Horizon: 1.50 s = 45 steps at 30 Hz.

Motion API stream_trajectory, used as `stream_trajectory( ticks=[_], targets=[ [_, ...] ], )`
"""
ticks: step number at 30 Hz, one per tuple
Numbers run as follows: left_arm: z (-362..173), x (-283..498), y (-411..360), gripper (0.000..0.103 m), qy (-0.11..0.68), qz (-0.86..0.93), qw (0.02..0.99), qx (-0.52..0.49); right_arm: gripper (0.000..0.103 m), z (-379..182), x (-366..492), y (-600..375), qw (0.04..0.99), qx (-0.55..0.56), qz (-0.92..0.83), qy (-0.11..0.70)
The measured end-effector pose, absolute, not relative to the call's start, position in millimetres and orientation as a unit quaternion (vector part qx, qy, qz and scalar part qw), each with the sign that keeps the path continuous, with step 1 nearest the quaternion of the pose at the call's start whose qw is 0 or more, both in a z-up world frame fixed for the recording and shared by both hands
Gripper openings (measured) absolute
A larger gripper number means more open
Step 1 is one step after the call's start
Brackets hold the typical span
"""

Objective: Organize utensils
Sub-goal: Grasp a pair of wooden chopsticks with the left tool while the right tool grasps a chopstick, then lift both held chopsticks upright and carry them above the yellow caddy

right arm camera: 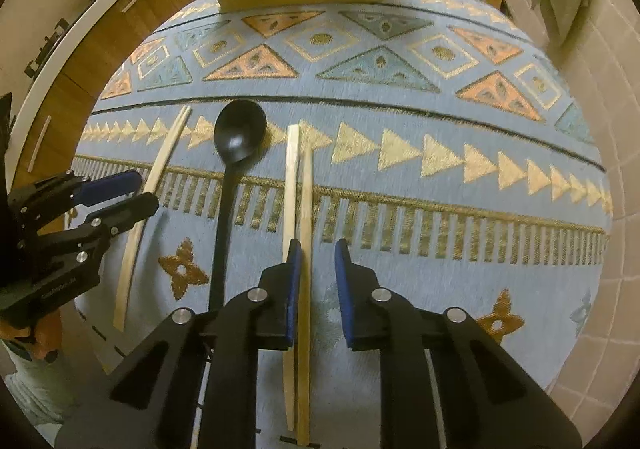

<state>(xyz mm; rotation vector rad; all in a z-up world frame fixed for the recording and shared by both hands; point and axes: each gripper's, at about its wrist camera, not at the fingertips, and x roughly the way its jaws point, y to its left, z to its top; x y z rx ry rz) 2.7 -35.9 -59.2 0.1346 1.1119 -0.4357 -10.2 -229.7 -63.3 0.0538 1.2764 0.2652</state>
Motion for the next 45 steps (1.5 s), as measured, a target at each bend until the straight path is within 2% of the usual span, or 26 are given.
stream_trajectory(
  ticks=[14,23,25,26,28,33,34,45],
  targets=[
    [-60.1,4.8,-33.9,0.033,0.523,-0.216,0.822,0.06,0.015,-65.0,-10.2,-222.5,0.794,-0.016,0.114,0.596],
    [-59.3,8.6,-45.1,0.033,0.551,-0.22,0.797,0.115,0.015,-67.8,-6.9,-211.8,0.756,-0.031,0.118,0.643],
    [-59.4,10.6,-48.8,0.033,0.562,-0.217,0.788,0.129,0.013,-68.1,-5.7,-209.8,0.748,-0.031,0.119,0.652],
    [-59.5,11.2,-50.7,0.029,0.564,-0.212,0.786,0.136,0.005,-68.4,-5.3,-209.1,0.748,-0.035,0.115,0.653],
    [-60.9,9.7,-55.5,0.015,0.559,-0.195,0.789,0.166,0.005,-69.1,-3.9,-206.4,0.748,-0.035,0.113,0.653],
    [-60.1,7.7,-56.4,0.01,0.551,-0.193,0.795,0.162,0.004,-67.6,-7.5,-210.8,0.755,-0.022,0.122,0.643],
    [-57.6,7.5,-53.1,0.002,0.543,-0.19,0.804,0.148,0.004,-65.8,-9.2,-212.6,0.759,-0.018,0.124,0.639],
    [-24.1,-0.5,-20.5,0.001,0.476,-0.222,0.85,0.032,0.004,-25.8,-15.6,-231.1,0.812,0.033,0.152,0.563]
  ],
)
